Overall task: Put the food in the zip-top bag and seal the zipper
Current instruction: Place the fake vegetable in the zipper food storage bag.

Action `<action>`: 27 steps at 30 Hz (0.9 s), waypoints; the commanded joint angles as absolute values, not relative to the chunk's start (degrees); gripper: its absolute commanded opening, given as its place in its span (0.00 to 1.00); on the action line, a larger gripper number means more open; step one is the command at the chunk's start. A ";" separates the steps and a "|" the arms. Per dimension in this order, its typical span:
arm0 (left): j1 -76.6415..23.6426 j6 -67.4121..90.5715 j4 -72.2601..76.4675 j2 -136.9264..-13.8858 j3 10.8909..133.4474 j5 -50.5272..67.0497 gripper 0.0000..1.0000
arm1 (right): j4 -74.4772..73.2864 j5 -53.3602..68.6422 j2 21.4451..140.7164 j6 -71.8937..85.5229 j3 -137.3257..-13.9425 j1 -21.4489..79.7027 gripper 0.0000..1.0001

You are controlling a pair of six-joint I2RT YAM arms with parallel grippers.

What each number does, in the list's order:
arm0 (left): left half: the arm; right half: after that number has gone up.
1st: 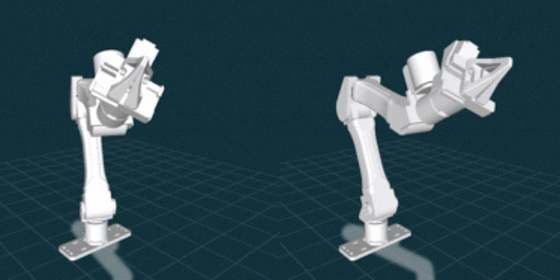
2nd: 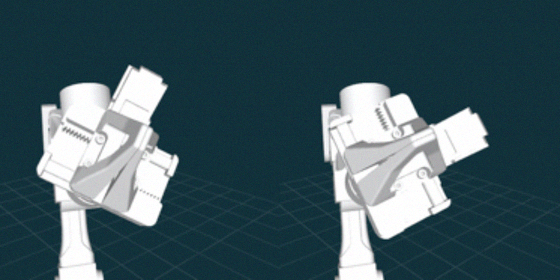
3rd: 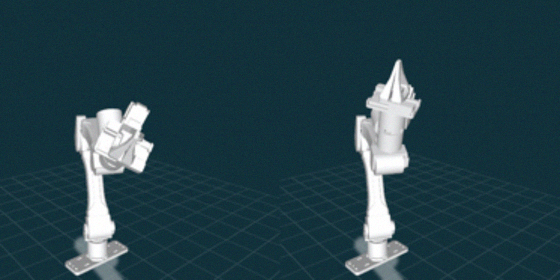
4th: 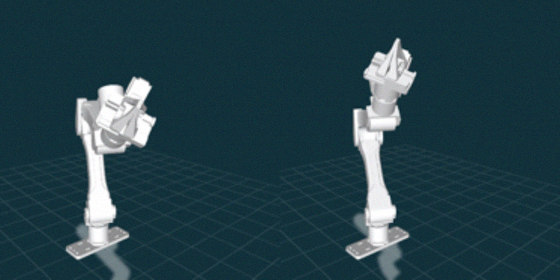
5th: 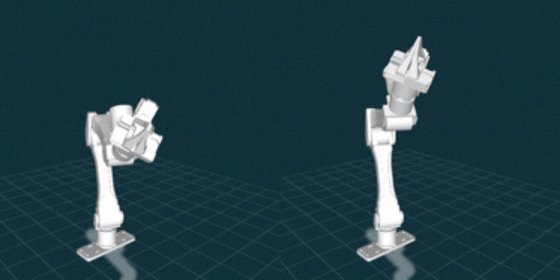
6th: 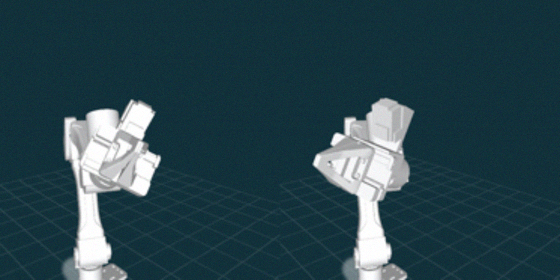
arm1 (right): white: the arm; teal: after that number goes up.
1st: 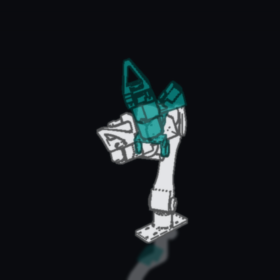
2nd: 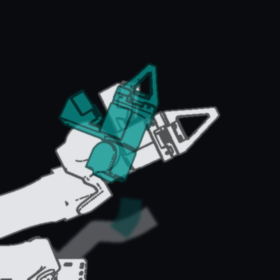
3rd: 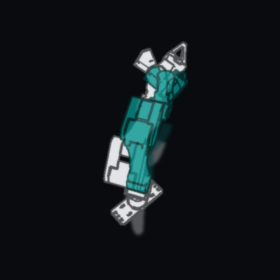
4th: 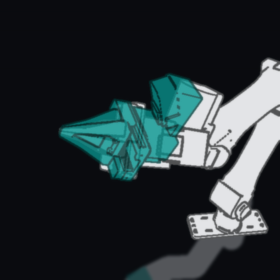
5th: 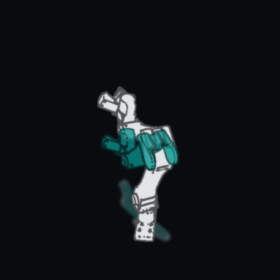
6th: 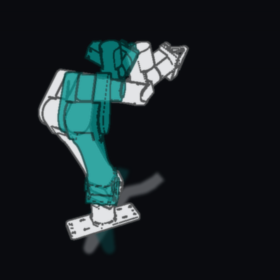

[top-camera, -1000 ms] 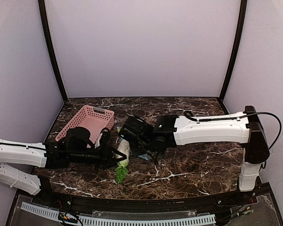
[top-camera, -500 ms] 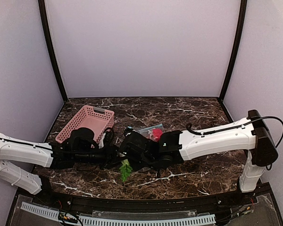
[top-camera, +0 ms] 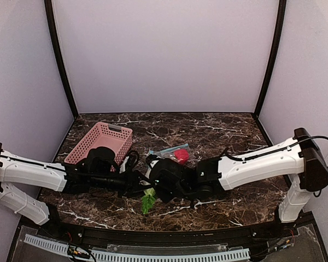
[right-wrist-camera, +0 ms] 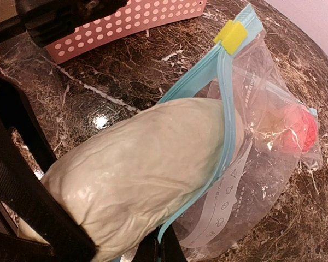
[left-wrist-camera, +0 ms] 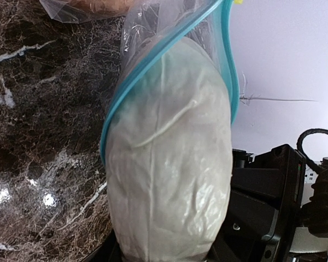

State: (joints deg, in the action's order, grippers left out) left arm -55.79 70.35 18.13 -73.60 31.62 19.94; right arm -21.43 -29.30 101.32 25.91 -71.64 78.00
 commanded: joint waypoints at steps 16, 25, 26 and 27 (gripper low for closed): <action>-54.27 66.51 16.62 -75.94 34.15 25.35 0.25 | -2.70 -15.06 93.32 13.14 -61.72 80.05 0.00; -52.48 67.01 16.72 -74.17 33.86 20.86 0.25 | -2.78 -10.77 92.12 18.12 -61.01 79.30 0.00; -52.47 67.47 17.41 -74.13 33.87 20.32 0.25 | -2.65 -10.09 92.37 19.24 -61.06 79.06 0.00; -52.47 67.79 17.84 -74.15 33.85 19.25 0.25 | -2.64 -9.72 92.72 20.43 -61.21 78.93 0.00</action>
